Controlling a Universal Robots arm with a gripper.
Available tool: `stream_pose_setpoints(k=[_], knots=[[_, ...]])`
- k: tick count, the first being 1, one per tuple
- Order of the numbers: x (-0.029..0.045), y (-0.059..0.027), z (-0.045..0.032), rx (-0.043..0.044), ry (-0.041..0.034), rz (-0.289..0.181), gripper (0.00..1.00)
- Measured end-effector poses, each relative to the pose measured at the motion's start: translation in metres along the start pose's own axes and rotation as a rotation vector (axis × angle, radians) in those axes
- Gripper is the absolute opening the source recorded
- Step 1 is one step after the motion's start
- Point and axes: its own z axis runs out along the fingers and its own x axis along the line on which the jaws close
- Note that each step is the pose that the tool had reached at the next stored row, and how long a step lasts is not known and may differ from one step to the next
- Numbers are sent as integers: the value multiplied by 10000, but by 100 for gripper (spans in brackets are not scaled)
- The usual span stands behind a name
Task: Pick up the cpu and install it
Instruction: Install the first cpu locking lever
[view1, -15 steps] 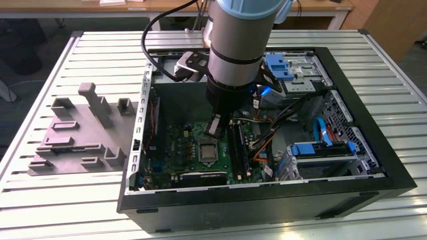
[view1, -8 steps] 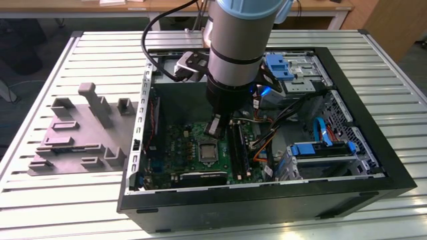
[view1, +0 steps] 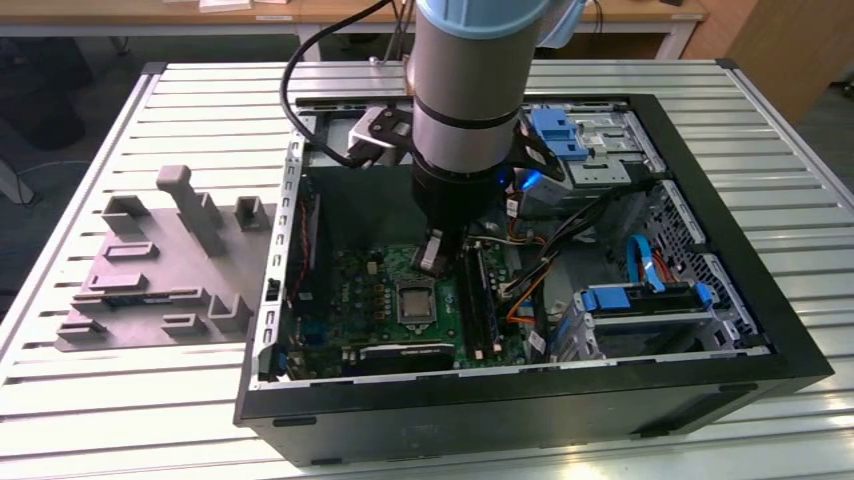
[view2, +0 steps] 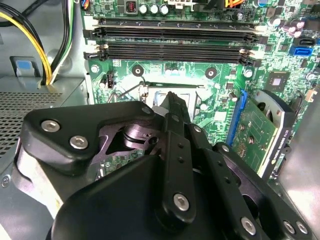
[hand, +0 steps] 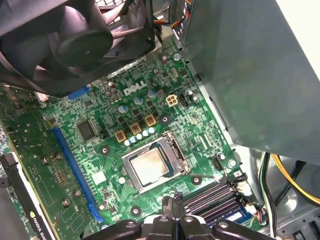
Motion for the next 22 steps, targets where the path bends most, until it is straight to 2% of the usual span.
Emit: stream_pose_setpoints(k=[4,5,7,8,9,10,11,14,16,20,22], knots=[[1,0,0,15,-8,0,11],[2,1,-2,80,-38,1,11],[3,4,-1,305,-165,-7,11],[3,5,1,345,-190,-7,11],[2,4,1,346,-194,-8,11],[3,4,-1,334,-215,-8,11],[2,2,0,282,-296,-9,11],[-7,-13,0,48,-662,-7,11],[-12,-21,1,24,-695,-7,11],[-39,-43,0,-54,-652,-4,11],[-63,-31,1,-55,-652,-3,11]])
